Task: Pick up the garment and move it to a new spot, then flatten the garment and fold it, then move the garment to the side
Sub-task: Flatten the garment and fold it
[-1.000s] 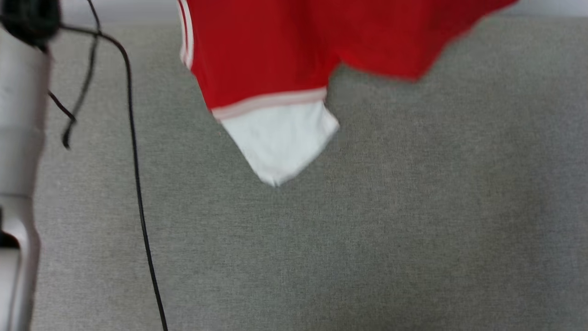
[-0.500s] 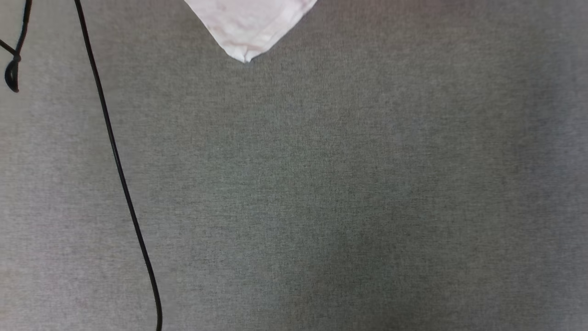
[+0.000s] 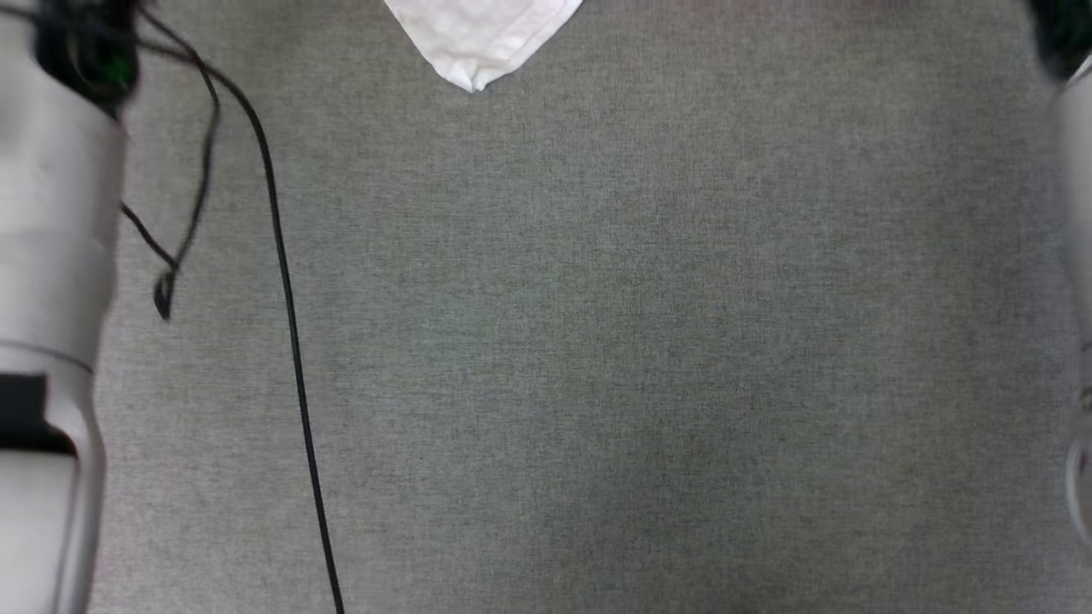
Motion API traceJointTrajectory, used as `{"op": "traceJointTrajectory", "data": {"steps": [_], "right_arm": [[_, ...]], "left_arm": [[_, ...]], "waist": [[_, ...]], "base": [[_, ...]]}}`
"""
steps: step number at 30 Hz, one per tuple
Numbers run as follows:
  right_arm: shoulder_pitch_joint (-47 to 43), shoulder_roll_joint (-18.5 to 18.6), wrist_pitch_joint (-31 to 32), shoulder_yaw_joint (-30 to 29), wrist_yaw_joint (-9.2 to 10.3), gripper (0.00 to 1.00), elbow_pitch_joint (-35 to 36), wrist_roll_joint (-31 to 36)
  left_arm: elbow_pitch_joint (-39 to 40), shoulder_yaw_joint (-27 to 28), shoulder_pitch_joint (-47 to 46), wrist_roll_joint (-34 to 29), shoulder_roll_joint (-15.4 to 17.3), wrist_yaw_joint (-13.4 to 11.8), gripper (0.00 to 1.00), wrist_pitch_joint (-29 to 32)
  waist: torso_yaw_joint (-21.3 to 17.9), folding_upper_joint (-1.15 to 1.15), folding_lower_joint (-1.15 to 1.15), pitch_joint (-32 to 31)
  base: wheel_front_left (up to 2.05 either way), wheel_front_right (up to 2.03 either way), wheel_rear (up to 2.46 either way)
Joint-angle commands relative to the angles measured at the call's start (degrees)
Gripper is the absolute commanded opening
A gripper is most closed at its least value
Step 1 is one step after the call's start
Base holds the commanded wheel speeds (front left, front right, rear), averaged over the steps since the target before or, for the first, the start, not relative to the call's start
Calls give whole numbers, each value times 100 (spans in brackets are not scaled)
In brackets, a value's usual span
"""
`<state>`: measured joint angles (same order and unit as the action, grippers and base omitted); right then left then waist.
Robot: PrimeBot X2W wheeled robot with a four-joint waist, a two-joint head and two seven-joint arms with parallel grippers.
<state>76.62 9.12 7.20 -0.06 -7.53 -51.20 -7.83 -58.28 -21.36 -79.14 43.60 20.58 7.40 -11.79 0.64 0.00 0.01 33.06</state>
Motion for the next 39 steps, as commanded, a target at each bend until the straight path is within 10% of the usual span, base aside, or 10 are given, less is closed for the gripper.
{"op": "traceJointTrajectory", "data": {"steps": [1,21,39], "right_arm": [[-342,37,-107,108,8,0,-86,-108],[-5242,759,-268,723,12,0,1281,-1478],[-8655,142,819,-139,10,0,4307,-1254]], "left_arm": [[114,-95,380,176,-6,8,0,19],[1630,-694,5351,1281,532,-262,0,-250],[5192,-353,8833,1847,1372,-2056,0,103]], "waist": [[44,0,-1,-165],[183,0,-1,-2600],[251,0,-1,-3402]], "base": [[0,0,0],[0,0,0],[0,0,0]]}}
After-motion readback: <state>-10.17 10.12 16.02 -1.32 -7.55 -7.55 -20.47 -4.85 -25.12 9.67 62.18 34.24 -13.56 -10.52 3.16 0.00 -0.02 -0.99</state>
